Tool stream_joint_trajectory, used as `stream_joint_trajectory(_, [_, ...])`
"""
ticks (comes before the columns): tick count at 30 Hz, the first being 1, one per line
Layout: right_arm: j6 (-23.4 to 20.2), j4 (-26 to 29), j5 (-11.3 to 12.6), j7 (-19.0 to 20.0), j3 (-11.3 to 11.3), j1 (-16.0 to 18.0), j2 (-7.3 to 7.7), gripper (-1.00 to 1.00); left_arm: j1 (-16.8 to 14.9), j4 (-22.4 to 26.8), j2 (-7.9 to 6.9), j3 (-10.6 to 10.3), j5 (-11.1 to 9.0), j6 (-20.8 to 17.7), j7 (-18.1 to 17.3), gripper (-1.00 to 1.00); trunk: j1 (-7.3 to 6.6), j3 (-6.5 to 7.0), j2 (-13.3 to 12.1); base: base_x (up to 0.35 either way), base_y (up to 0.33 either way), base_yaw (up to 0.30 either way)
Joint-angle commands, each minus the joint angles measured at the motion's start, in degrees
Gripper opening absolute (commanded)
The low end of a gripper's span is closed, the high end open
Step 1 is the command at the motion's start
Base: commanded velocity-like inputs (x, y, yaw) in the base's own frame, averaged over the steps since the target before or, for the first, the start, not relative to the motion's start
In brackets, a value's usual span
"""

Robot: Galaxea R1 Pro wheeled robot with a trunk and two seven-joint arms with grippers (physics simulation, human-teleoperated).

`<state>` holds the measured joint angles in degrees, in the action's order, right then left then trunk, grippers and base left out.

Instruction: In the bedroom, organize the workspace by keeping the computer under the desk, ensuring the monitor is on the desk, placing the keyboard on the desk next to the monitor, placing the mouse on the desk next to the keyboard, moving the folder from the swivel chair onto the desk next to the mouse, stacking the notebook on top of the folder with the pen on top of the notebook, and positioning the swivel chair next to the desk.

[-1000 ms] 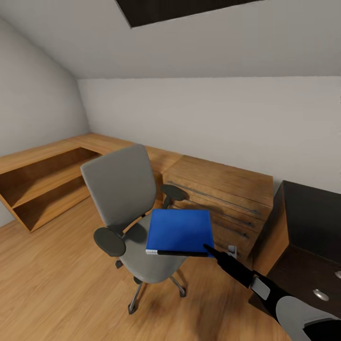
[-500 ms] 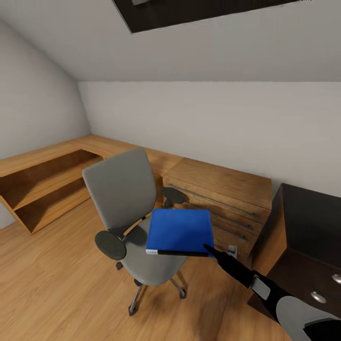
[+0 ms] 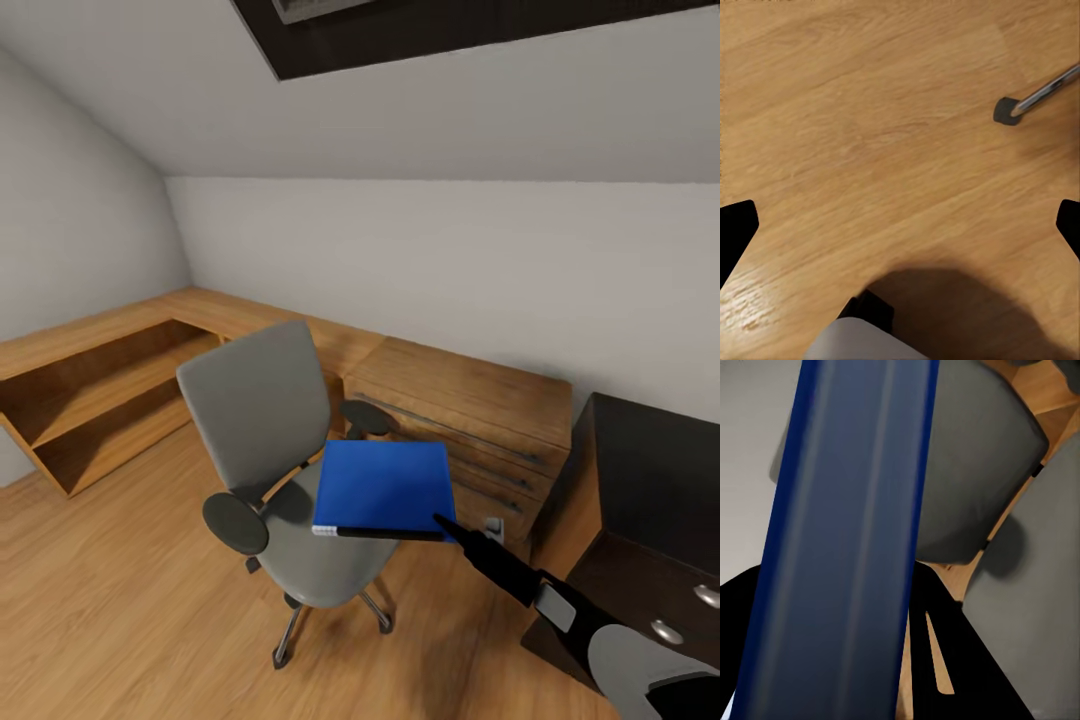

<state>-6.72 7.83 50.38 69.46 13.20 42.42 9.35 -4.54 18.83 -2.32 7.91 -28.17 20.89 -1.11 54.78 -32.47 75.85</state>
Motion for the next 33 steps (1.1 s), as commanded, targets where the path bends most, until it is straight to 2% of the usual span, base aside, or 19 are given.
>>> stream_joint_trajectory(1, [-0.85,0.04,0.59,0.15,0.44,0.03,0.07,-1.00,-0.03,-0.02,0.00,-0.09,-0.49,0.14,-0.12,1.00,-0.23,0.13,-0.39,0.000,0.000,0.000])
stream_joint_trajectory(19, [-8.29,4.53,0.51,0.06,0.50,0.03,1.04,-1.00,-0.01,-0.02,0.13,-0.09,-0.49,0.11,-0.12,1.00,-4.18,3.37,-7.61,0.000,0.000,0.000])
stream_joint_trajectory(28, [-13.12,7.00,0.24,-0.59,0.51,0.03,2.24,-1.00,0.01,-0.02,0.20,-0.09,-0.49,0.06,-0.12,1.00,-6.16,4.98,-11.22,0.000,0.000,0.000])
stream_joint_trajectory(31, [-14.63,8.20,0.23,-1.81,0.51,0.03,3.28,-1.00,-0.02,-0.02,0.21,-0.09,-0.49,0.04,-0.12,1.00,-6.82,5.52,-12.42,0.000,0.000,0.000])
stream_joint_trajectory(33, [-15.92,10.22,0.34,-2.59,0.51,0.03,4.49,-1.00,-0.02,-0.02,0.21,-0.09,-0.49,0.03,-0.12,1.00,-7.26,5.88,-13.22,0.000,0.000,0.000])
